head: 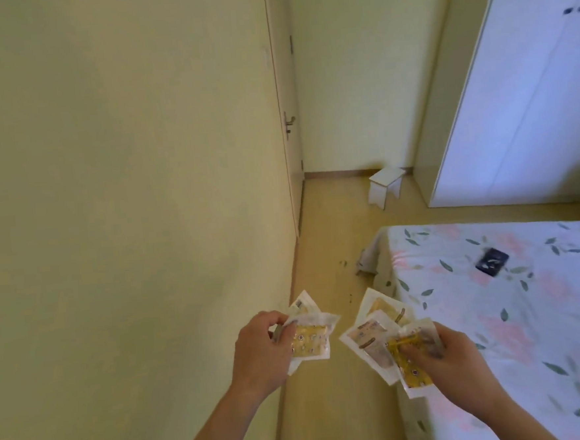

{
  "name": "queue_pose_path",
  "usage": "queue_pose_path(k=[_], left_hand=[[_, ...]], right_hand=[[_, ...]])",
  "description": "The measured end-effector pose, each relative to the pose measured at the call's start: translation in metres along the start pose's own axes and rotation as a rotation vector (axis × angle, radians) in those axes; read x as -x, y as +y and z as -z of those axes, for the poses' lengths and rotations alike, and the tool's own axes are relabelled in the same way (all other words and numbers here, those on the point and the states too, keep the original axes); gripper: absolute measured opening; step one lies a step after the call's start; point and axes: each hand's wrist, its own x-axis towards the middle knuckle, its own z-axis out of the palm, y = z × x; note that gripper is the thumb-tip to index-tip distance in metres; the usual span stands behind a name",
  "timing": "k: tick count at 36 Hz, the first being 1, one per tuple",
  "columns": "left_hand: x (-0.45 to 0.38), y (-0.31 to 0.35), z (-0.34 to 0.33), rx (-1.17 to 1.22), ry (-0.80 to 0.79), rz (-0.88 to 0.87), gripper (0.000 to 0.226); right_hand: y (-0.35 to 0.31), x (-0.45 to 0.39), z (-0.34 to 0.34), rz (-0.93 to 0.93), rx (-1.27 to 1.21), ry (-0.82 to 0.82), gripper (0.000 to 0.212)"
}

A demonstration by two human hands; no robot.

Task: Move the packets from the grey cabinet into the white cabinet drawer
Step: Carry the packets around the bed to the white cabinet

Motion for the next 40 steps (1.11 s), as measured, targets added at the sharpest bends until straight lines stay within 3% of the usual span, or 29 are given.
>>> queue_pose_path(k=[9, 27, 40], left_hand=[[-0.162, 0.036, -0.067, 0.015, -0.178, -0.106, 0.007], [-0.491, 0.12, -0.138, 0.126, -0.156, -0.03, 0.009], [-0.744, 0.184, -0.223, 0.166, -0.319, -0.155, 0.008]], right_hand=[[0.004, -0.123, 0.038, -0.092, 0.022, 0.206, 0.007], [-0.086, -0.469, 0.108, -0.054, 0.016, 0.178, 0.004], [-0.125, -0.673, 0.141, -0.095, -0.025, 0.334, 0.006]])
